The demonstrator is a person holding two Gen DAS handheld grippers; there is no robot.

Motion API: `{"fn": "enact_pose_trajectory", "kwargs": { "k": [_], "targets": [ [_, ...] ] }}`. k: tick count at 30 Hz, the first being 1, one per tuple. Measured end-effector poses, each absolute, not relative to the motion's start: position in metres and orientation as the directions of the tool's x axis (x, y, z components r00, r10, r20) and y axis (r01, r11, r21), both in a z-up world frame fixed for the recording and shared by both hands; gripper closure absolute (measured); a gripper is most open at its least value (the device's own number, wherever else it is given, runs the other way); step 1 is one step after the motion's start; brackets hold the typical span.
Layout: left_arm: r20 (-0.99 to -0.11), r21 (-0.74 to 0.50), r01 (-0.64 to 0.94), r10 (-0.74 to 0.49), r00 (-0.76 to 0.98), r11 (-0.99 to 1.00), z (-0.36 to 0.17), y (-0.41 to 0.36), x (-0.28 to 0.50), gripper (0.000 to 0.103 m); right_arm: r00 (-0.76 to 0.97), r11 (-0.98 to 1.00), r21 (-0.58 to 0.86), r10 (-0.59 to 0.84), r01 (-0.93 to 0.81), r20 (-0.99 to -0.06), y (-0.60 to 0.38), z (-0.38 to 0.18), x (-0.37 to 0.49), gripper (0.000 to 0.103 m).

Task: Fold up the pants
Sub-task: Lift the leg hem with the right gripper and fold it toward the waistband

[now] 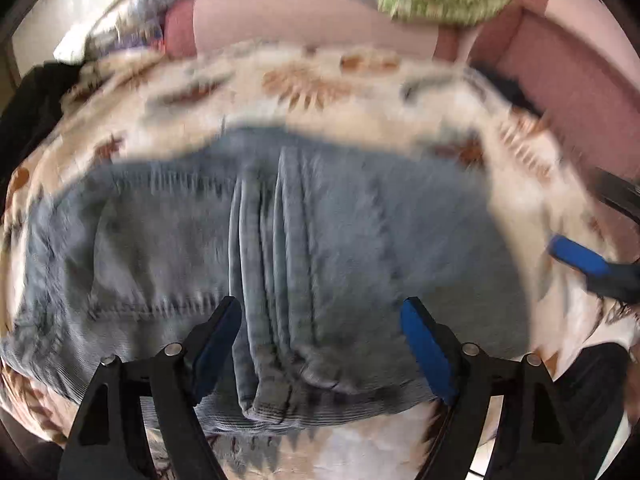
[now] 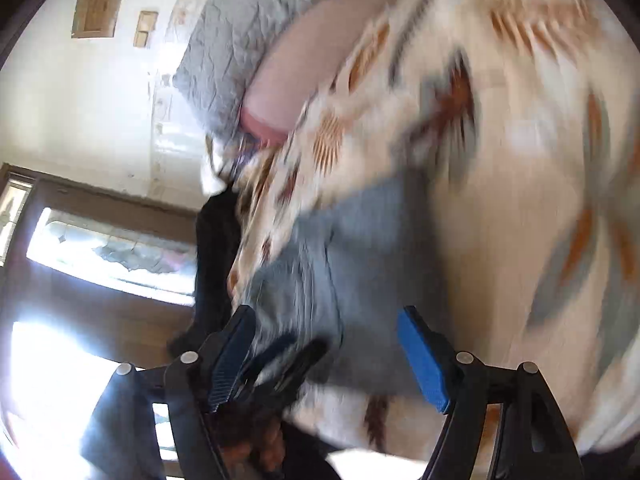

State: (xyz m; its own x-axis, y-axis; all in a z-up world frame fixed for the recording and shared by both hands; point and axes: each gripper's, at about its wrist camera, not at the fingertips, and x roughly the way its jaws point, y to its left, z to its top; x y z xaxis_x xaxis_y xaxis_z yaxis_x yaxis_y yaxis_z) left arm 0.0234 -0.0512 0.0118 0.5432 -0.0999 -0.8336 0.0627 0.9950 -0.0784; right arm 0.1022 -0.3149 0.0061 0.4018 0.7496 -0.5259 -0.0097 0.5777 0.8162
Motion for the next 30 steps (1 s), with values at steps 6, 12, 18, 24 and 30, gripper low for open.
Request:
{"fn": "enact_pose_trajectory", "kwargs": {
  "k": [6,12,18,24,30],
  "targets": [
    [-0.873,-0.101,0.08,-0.127,0.472,0.992,-0.021,-0.061,0.042,0.02,0.312,0.724,0.689,0.648,0.029,-0.694,-0.293,-0.027,0.18,0.055],
    [-0.845,-0.03,0.115,-0.087,0.528,0.993,-0.03,-0.07,0.038,0.019,0.334,0.872,0.475,0.484,-0.116,-0.808,-0.253,-0.021,0.184,0.088],
    [-0.838,-0.016,0.122,-0.08,0.54,0.992,-0.031,-0.071,0.031,0.017,0.377,0.916,0.385,0.397,-0.109,-0.837,-0.253,-0.035,0.174,0.079],
    [-0.836,-0.02,0.118,-0.081,0.542,0.993,-0.029,-0.074,0.028,0.016,0.439,0.804,0.585,0.566,-0.106,-0.698,-0.284,0.017,0.115,0.078],
    [-0.853,-0.02,0.111,-0.075,0.517,0.994,-0.026,-0.074,0.031,0.016,0.246,0.776,0.63,0.608,0.018,-0.755,-0.275,-0.061,0.1,0.088]
  ]
}}
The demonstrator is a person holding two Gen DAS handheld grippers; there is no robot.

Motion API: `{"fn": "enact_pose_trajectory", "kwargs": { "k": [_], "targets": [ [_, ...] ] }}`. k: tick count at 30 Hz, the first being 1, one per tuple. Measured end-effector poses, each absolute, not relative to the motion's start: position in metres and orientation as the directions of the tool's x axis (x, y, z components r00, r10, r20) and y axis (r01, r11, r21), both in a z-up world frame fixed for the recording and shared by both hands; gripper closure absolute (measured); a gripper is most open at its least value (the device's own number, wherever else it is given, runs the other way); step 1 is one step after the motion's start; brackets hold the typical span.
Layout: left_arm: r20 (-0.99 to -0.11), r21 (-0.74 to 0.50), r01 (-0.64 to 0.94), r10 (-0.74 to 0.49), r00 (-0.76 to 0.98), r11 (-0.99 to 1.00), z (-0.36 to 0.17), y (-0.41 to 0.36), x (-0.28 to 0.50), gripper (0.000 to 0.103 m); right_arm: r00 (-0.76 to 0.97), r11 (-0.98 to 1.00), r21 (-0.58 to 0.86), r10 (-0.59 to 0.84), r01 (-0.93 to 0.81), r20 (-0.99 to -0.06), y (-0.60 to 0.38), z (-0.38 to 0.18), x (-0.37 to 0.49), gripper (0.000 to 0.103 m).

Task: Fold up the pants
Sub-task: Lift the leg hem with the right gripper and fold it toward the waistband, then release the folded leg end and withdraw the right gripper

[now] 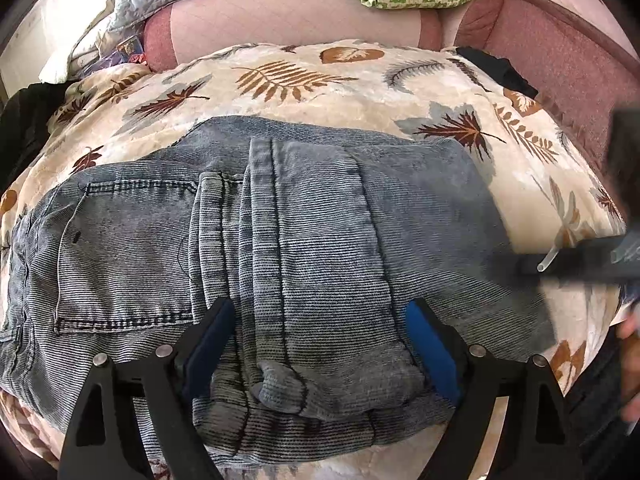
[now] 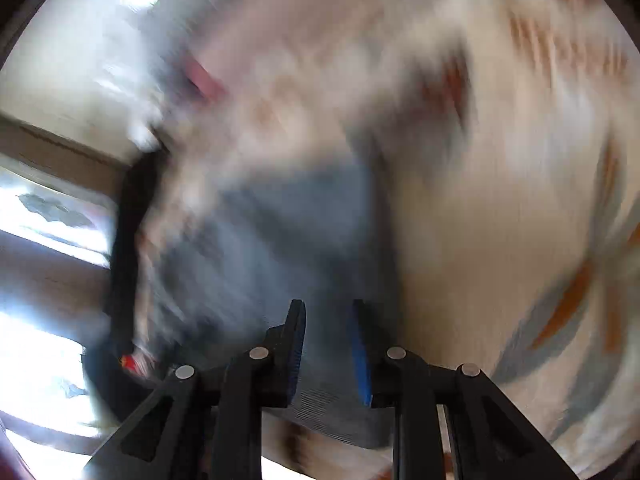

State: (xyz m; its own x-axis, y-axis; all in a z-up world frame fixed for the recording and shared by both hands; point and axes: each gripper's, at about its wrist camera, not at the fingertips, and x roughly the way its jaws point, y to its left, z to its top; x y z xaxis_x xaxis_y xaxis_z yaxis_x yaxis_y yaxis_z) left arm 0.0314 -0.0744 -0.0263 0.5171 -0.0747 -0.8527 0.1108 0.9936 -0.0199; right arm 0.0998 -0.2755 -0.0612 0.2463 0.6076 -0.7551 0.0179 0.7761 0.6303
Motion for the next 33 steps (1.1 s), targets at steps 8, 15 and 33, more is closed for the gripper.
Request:
{"fn": "enact_pose_trajectory", "kwargs": {
  "k": [8,15,33],
  "targets": [
    [-0.828,-0.029,0.04,-0.047,0.559,0.999,-0.005,-0.053,0.012,0.015,0.282,0.789,0.604,0.607,-0.107,-0.743,-0.266,-0.027,0.062,0.079],
    [-0.853,-0.02,0.021,-0.028,0.522,1.0,-0.025,-0.049,0.019,0.015,0.297,0.813,0.571,0.577,-0.116,-0.761,-0.268,-0.023,0.054,0.077],
    [-0.839,-0.036,0.039,-0.051,0.542,0.999,-0.026,-0.047,0.018,0.014,0.334,0.844,0.517,0.532,-0.141,-0.778,-0.246,-0.005,0.12,0.048]
  ]
}}
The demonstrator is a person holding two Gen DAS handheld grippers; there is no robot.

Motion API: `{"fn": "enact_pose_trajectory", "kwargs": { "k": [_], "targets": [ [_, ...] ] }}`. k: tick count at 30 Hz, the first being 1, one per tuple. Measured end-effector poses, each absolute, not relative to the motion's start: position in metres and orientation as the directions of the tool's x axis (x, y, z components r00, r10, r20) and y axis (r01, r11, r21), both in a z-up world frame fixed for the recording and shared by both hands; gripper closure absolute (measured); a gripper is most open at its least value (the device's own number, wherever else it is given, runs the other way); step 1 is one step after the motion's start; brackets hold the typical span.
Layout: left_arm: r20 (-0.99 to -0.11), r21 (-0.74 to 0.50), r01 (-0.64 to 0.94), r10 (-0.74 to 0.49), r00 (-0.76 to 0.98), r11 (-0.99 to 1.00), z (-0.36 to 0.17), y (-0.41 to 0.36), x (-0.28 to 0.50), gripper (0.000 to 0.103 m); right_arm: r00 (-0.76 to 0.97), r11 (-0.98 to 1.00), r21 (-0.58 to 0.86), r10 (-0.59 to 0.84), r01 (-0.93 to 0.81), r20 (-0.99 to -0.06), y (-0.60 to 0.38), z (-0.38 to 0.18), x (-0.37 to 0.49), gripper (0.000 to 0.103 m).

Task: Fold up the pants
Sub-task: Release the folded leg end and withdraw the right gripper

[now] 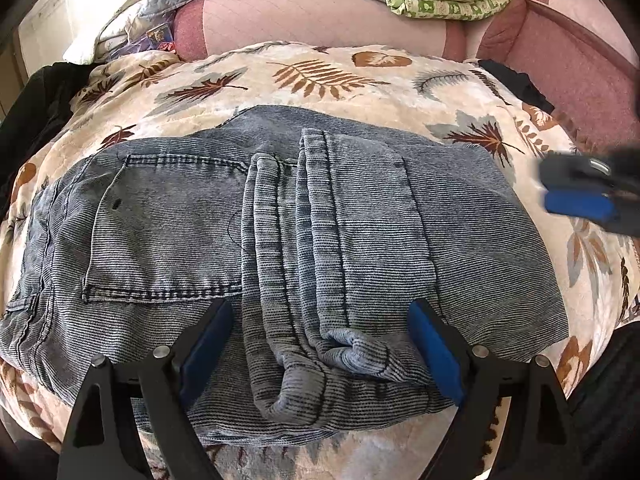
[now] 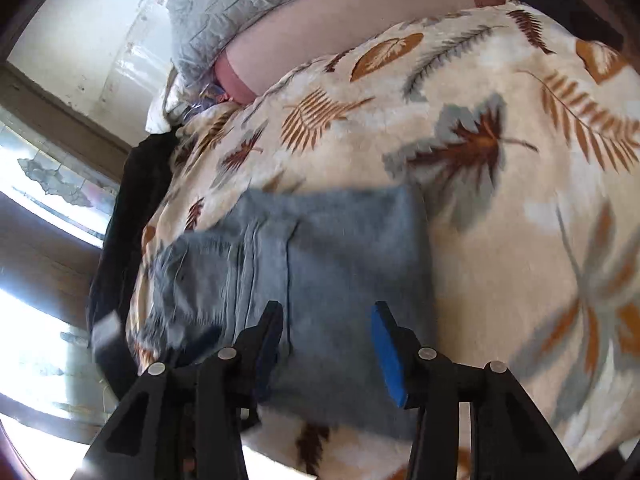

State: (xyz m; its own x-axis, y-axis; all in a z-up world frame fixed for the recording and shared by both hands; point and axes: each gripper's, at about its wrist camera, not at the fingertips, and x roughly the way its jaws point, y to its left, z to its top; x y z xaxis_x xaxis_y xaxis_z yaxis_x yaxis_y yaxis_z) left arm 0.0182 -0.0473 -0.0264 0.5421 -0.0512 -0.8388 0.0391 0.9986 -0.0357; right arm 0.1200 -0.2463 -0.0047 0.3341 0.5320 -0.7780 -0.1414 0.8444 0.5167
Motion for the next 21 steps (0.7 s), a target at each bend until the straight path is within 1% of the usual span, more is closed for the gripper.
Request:
{"fn": "enact_pose_trajectory", "kwargs": {
  "k": [2,3,5,7,9,11,12,13,14,17,21],
  "targets": [
    [-0.837,-0.033,0.044,-0.052,0.545,0.998,-0.027,-0.048,0.018,0.013,0.258,0.888,0.45,0.459,-0.099,-0.85,-0.242,-0.039,0.138,0.041],
    [-0.837,-0.034,0.049,-0.055,0.545,0.998,-0.026,-0.048,0.018,0.013,0.256,0.885,0.458,0.464,-0.088,-0.848,-0.24,-0.049,0.142,0.041],
    [-0.832,-0.042,0.058,-0.067,0.551,0.997,-0.025,-0.046,0.017,0.013,0.287,0.88,0.466,0.473,-0.097,-0.833,-0.239,-0.033,0.136,0.039],
    [-0.828,-0.057,0.064,-0.083,0.555,0.996,-0.025,-0.044,0.015,0.013,0.326,0.85,0.514,0.522,-0.119,-0.788,-0.243,-0.015,0.123,0.039],
    [-0.829,-0.052,0.062,-0.078,0.554,0.997,-0.024,-0.045,0.015,0.013,0.347,0.85,0.511,0.52,-0.125,-0.78,-0.246,-0.008,0.109,0.039],
    [-0.828,-0.055,0.057,-0.077,0.555,0.997,-0.024,-0.045,0.015,0.013,0.346,0.837,0.534,0.539,-0.118,-0.768,-0.251,-0.012,0.096,0.038],
    [-0.829,-0.057,0.054,-0.078,0.554,0.997,-0.023,-0.045,0.015,0.013,0.314,0.846,0.521,0.528,-0.113,-0.789,-0.252,-0.023,0.092,0.035],
    [-0.83,-0.06,0.052,-0.079,0.553,0.997,-0.023,-0.045,0.015,0.013,0.267,0.86,0.495,0.509,-0.123,-0.818,-0.249,-0.038,0.091,0.035],
    [-0.831,-0.062,0.051,-0.08,0.551,0.997,-0.023,-0.045,0.016,0.013,0.282,0.854,0.499,0.52,-0.147,-0.807,-0.25,-0.045,0.088,0.035],
    [-0.828,-0.075,0.045,-0.087,0.553,0.996,-0.018,-0.043,0.013,0.013,0.297,0.842,0.523,0.536,-0.127,-0.79,-0.254,-0.031,0.087,0.035],
    [-0.792,-0.104,0.029,-0.1,0.602,0.994,0.001,-0.032,0.0,0.013,0.337,0.818,0.562,0.568,-0.126,-0.751,-0.262,-0.017,0.085,0.035]
  ]
}}
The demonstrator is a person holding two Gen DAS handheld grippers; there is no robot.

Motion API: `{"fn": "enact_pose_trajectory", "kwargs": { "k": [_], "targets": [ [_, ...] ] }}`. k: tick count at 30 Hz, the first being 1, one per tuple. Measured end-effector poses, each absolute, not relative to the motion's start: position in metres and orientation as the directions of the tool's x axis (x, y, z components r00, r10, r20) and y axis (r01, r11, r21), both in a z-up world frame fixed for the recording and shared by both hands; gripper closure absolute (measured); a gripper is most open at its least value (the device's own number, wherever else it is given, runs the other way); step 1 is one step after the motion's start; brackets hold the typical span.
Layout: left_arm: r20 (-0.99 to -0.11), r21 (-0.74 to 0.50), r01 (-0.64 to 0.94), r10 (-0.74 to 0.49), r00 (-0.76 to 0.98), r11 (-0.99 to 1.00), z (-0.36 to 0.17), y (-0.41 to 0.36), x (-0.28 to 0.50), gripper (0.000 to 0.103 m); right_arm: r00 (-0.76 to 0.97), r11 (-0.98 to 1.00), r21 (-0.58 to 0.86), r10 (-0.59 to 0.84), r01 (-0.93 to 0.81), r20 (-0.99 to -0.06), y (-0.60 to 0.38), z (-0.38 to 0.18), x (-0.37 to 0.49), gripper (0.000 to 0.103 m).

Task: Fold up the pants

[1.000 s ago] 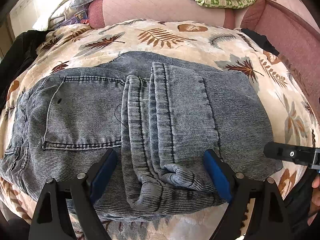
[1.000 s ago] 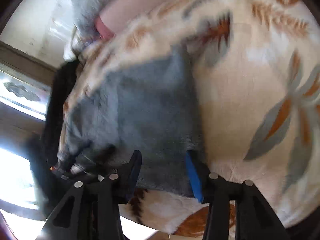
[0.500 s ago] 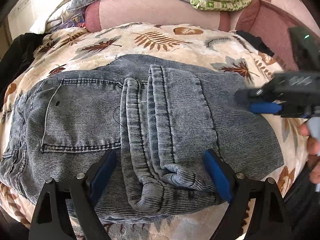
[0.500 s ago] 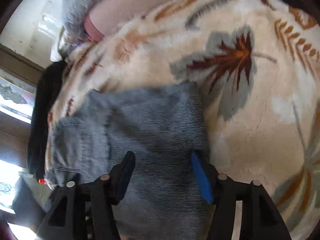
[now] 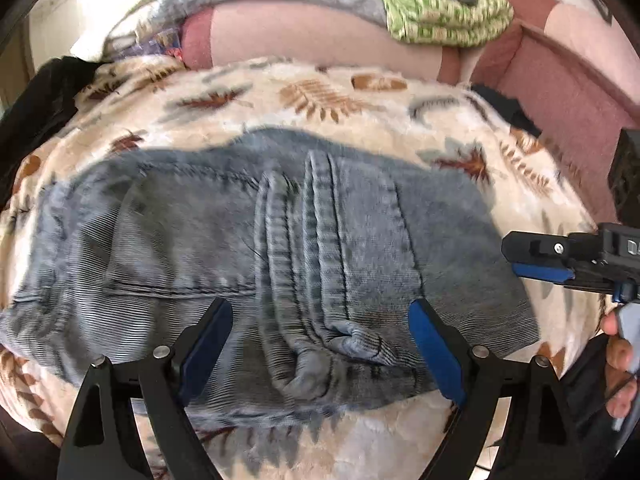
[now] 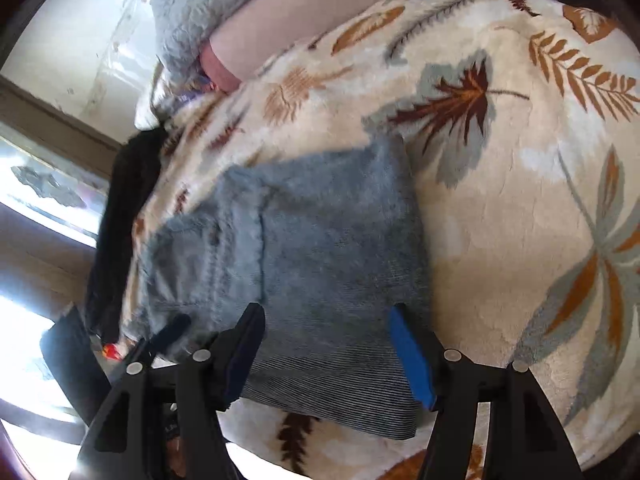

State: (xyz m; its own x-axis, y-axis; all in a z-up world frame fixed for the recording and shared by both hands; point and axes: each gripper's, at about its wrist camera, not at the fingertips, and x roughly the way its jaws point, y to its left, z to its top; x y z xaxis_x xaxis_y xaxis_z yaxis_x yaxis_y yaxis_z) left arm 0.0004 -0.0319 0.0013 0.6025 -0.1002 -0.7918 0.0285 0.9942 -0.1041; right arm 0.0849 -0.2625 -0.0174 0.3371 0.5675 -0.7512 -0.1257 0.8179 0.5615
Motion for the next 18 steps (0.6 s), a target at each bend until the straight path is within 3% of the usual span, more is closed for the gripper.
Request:
{"fn": "enact_pose_trajectory", "kwargs": {
  "k": [2,5,10,14,18],
  "targets": [
    [-0.776,-0.09,0.005,-0.073,0.626,0.996,0.006,-0.025,-0.004,0.013,0.329,0.828,0.547,0.554,-0.12,-0.765,-0.265,-0.024,0.089,0.032],
    [-0.858,-0.083,0.017,-0.08,0.507,0.996,-0.021,-0.022,0.008,0.013,0.278,0.827,0.556,0.554,-0.08,-0.785,-0.266,-0.042,0.097,0.031],
    [-0.773,-0.125,0.037,-0.121,0.623,0.991,0.018,-0.001,-0.006,0.013,0.322,0.854,0.481,0.52,-0.196,-0.791,-0.24,0.02,0.113,0.031],
    [-0.71,-0.115,-0.125,0.007,0.705,0.985,0.045,0.054,-0.013,0.013,0.329,0.848,0.426,0.519,-0.314,-0.789,-0.189,0.045,0.147,0.031],
    [-0.806,-0.091,-0.323,0.121,0.579,0.942,0.011,0.115,-0.003,0.013,0.288,0.85,0.304,0.449,-0.431,-0.846,-0.108,0.038,0.199,0.032]
  ]
}}
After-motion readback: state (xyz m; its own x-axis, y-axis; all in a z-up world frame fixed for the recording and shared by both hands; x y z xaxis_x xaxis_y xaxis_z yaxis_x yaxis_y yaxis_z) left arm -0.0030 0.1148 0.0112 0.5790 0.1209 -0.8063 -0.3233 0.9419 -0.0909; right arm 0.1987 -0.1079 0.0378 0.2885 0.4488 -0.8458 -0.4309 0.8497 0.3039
